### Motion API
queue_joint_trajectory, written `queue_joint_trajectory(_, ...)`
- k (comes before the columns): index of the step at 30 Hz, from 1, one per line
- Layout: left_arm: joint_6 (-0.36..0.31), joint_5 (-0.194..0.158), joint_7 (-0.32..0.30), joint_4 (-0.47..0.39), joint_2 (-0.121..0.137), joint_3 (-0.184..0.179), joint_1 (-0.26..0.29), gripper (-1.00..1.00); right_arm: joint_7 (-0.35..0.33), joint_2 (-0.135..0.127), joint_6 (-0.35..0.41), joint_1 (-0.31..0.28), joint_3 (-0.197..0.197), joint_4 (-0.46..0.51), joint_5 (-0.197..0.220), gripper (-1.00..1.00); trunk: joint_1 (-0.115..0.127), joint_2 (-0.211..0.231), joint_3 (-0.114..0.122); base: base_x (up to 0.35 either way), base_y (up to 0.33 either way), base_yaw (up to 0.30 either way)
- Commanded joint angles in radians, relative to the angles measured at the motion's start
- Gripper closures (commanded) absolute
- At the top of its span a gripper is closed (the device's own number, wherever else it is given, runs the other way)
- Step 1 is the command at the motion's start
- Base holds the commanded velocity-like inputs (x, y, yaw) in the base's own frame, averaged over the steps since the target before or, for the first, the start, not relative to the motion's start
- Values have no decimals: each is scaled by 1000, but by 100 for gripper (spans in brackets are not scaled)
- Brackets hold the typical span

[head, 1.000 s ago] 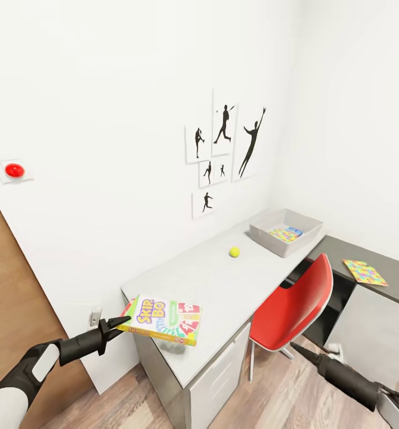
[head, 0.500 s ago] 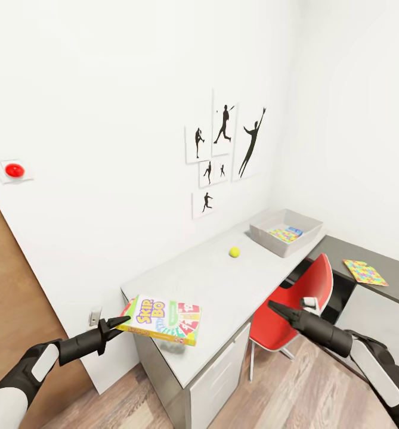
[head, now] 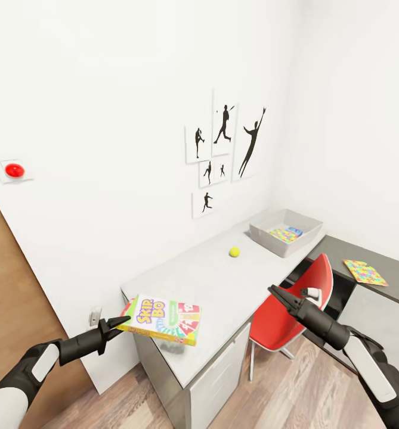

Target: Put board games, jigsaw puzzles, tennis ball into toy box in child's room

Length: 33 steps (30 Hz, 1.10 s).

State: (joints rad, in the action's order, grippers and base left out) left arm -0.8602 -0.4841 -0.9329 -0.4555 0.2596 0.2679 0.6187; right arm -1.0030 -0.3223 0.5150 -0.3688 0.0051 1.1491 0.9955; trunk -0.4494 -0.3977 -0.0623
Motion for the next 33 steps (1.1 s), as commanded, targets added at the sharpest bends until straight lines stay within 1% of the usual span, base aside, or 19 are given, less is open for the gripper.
queue_joint_trajectory(1,-1,1,-3,0,0,2,1,100,0,0,6,-1,0,0,7,-100,-1,-2,-2,0,0,0)
queue_joint_trajectory(10,7,-1,-4,0,1,3,1,100,1,2,1,-1,1,0,5,-100,-1,-2,-1,0,0,-27)
queue_joint_trajectory(20,4,-1,-5,-6,6,-1,3,100,2,3,-2,-1,2,2,7,-100,-1,-2,6,0,0,-225)
queue_joint_trajectory(26,-5,-1,-6,-61,7,-6,4,100,2,4,-3,-1,3,7,9,-100,-1,-2,11,0,0,-247)
queue_joint_trajectory(28,-6,0,-6,-69,7,-6,4,100,3,13,-3,-1,3,8,7,-100,-1,-2,13,0,0,-247)
queue_joint_trajectory(30,-6,1,-6,-74,7,-6,4,100,4,28,-2,-1,2,5,5,-100,-1,-2,15,0,0,-239)
queue_joint_trajectory(33,-9,1,-6,-79,8,-5,4,100,2,39,-1,-1,1,8,5,-100,-1,-2,16,0,0,-154)
